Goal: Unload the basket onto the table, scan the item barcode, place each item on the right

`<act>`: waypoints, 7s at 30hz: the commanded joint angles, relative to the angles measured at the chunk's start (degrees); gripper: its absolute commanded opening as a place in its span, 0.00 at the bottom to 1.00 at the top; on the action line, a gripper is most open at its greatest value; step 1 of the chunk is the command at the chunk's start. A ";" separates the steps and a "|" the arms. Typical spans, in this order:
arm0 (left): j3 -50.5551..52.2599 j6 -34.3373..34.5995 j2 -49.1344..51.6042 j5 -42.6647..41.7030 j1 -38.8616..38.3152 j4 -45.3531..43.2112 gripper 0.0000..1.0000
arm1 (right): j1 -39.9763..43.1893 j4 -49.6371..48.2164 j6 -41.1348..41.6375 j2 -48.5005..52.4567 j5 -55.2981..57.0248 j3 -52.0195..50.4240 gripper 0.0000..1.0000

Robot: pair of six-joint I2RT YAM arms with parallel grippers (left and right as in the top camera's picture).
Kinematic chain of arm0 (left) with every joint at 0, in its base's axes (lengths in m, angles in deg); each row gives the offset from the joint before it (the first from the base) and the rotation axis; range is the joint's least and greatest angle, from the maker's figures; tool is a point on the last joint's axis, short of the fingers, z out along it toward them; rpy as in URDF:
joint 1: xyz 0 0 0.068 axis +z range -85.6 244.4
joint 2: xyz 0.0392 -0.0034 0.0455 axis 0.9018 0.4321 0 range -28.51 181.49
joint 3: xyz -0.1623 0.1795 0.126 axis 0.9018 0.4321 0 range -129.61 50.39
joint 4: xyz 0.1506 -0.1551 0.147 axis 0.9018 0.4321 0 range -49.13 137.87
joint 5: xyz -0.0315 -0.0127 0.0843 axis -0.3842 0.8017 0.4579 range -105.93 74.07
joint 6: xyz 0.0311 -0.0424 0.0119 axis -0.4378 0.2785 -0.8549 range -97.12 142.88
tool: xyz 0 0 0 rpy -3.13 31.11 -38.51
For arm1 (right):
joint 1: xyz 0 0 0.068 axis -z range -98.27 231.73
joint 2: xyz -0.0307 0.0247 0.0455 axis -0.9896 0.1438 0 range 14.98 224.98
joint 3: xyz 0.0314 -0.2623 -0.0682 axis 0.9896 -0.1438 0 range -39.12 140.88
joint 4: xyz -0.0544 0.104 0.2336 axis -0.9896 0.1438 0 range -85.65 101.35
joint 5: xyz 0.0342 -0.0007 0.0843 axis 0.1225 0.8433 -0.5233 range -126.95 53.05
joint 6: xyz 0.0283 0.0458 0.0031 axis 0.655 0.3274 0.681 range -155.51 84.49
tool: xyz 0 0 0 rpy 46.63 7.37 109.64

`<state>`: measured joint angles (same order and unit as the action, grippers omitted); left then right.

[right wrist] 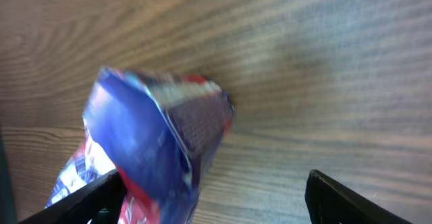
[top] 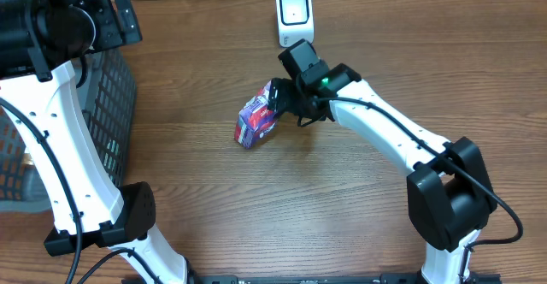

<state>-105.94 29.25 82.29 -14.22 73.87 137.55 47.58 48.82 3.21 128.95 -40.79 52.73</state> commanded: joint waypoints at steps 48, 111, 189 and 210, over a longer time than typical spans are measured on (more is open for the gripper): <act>65.64 -12.87 -0.55 1.88 30.69 -43.54 1.00 | 9.90 19.10 -16.70 -10.40 1.90 10.49 0.93; 17.40 0.22 1.44 -10.29 -25.94 -5.97 0.04 | 29.46 24.74 -14.53 -29.79 2.56 17.77 0.90; 64.57 -28.04 -1.68 9.14 24.61 -54.42 1.00 | 37.66 34.53 -16.72 -28.22 2.71 15.28 0.96; 73.79 -28.68 7.23 21.18 25.62 -70.36 1.00 | 37.66 36.48 -16.63 -28.22 2.67 15.28 0.96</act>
<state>-32.79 1.43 88.24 6.24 98.66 68.64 85.11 85.25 -13.08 100.76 -38.40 68.27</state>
